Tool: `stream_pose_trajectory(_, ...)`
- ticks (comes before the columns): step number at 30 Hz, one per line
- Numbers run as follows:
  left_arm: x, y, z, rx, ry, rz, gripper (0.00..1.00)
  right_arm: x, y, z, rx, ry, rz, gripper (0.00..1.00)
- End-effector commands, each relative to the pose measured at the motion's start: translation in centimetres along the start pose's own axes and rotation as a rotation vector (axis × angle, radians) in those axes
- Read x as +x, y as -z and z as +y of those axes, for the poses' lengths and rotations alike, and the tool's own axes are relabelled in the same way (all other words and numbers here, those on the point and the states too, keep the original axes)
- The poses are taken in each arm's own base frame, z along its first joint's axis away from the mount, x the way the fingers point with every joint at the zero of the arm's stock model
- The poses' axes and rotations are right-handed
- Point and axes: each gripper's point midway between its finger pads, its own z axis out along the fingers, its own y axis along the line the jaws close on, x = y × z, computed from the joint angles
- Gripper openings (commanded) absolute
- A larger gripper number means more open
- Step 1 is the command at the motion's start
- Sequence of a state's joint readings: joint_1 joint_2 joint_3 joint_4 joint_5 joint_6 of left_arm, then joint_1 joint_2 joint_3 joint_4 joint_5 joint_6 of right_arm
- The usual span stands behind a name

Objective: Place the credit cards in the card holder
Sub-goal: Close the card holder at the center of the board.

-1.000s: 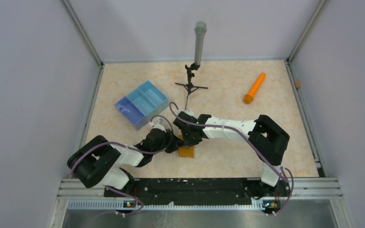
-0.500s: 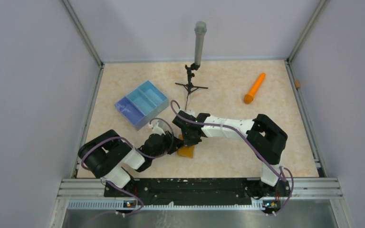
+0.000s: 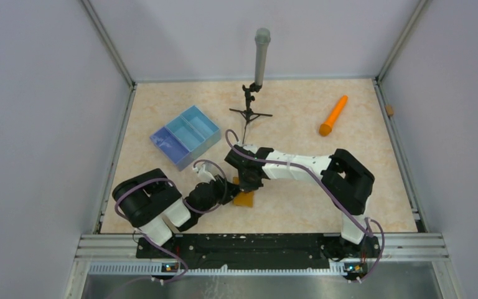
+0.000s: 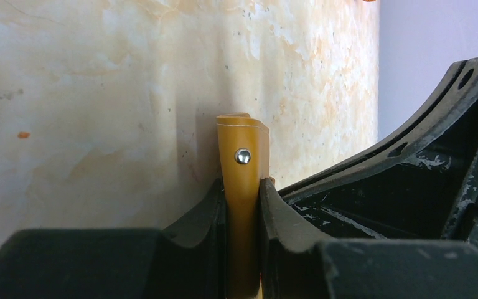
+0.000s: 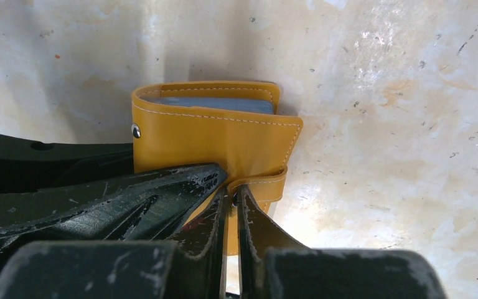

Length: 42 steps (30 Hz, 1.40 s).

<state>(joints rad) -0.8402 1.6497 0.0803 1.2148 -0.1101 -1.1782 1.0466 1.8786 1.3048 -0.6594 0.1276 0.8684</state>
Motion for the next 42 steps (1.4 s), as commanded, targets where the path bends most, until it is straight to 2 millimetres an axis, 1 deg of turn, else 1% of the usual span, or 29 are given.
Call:
stream_pose_trajectory(1, 3.0, 1.0, 4.2, -0.160, -0.078, 0.118, 0.00, -0.1, 0.1, 11.3, -0.378, -0.045, -0.052, 0.07)
stream_pose_trajectory(5, 2.6, 1.2, 5.1, -0.221, -0.093, 0.107, 0.00, -0.6, 1.8, 9.2, -0.299, -0.023, -0.107, 0.12)
stream_pose_trajectory(7, 2.5, 1.2, 5.4, -0.251, -0.093, 0.105, 0.00, -0.5, 2.5, 8.5, -0.280, -0.016, -0.113, 0.13)
stream_pose_trajectory(12, 2.4, 1.3, 6.3, -0.330, -0.090, 0.106, 0.00, -0.4, 4.5, 8.0, -0.275, 0.002, -0.132, 0.18)
stream_pose_trajectory(17, 2.5, 1.2, 6.8, -0.361, -0.080, 0.107, 0.00, -0.6, 6.9, 7.5, -0.297, 0.000, -0.165, 0.23)
stream_pose_trajectory(19, 2.5, 1.1, 6.9, -0.364, -0.081, 0.109, 0.00, -0.8, 7.6, 6.9, -0.284, -0.004, -0.180, 0.23)
stream_pose_trajectory(23, 2.6, 1.0, 6.9, -0.368, -0.082, 0.113, 0.00, -1.1, 8.3, 4.3, -0.189, -0.010, -0.222, 0.25)
stream_pose_trajectory(25, 2.6, 1.1, 7.0, -0.369, -0.084, 0.114, 0.00, -1.4, 8.3, 3.5, -0.179, -0.022, -0.240, 0.28)
stream_pose_trajectory(30, 2.7, 1.1, 7.1, -0.373, -0.085, 0.118, 0.00, -2.4, 7.0, 2.0, -0.183, -0.041, -0.253, 0.28)
stream_pose_trajectory(36, 2.8, 1.0, 7.0, -0.373, -0.088, 0.124, 0.00, -3.3, 5.1, 1.5, -0.178, -0.018, -0.247, 0.25)
stream_pose_trajectory(42, 2.9, 1.0, 7.1, -0.374, -0.092, 0.130, 0.00, -3.6, 3.6, -0.2, -0.158, -0.061, -0.238, 0.23)
